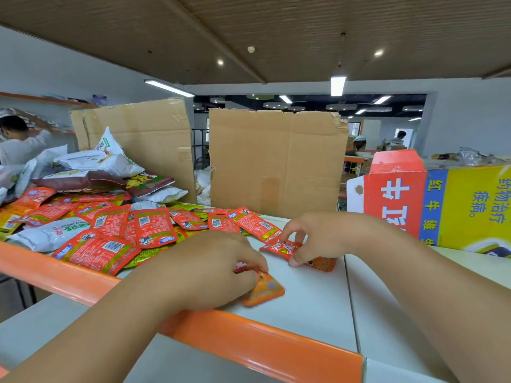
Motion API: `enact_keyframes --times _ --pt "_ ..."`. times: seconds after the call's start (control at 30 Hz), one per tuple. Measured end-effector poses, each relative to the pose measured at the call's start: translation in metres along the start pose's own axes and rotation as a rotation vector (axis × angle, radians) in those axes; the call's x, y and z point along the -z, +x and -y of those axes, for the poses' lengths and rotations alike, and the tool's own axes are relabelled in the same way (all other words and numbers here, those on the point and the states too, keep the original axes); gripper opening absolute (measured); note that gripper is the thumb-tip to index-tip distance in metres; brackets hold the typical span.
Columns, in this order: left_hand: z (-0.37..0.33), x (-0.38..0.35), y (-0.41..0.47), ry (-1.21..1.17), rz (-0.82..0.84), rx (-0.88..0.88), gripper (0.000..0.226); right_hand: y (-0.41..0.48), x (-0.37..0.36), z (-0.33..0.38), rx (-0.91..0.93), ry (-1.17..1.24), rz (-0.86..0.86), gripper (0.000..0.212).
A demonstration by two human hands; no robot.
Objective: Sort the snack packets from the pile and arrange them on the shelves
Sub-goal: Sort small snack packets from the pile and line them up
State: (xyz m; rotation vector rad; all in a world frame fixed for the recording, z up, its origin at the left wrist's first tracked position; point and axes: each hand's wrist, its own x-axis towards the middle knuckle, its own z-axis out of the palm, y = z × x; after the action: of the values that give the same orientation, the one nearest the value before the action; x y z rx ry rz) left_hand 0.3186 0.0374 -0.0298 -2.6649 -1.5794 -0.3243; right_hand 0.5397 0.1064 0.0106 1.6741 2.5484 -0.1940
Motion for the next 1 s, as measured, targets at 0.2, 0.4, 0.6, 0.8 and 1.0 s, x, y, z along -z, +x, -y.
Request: enact_keyframes --times 0.2,0.4,0.6,0.8,1.0 --pt "-0.019 -0.017 -0.003 -0.153 -0.199 0.125 0.028 -0.001 0.001 -0.001 -0.008 -0.005 -0.002 0.055" --pt "-0.021 -0.019 -0.009 -0.144 -0.252 0.301 0.056 -0.003 0.0 -0.001 -0.015 -0.007 -0.008 0.055" --pt "-0.023 -0.017 -0.012 -0.312 -0.313 0.302 0.057 -0.004 0.001 -0.003 -0.017 0.052 -0.043 0.051" --pt "-0.018 -0.021 -0.012 -0.341 -0.56 0.261 0.027 -0.007 0.009 -0.005 -0.029 0.127 -0.195 0.039" --pt "-0.021 -0.004 0.004 -0.284 -0.634 0.178 0.021 -0.034 0.039 -0.006 -0.059 0.141 -0.352 0.037"
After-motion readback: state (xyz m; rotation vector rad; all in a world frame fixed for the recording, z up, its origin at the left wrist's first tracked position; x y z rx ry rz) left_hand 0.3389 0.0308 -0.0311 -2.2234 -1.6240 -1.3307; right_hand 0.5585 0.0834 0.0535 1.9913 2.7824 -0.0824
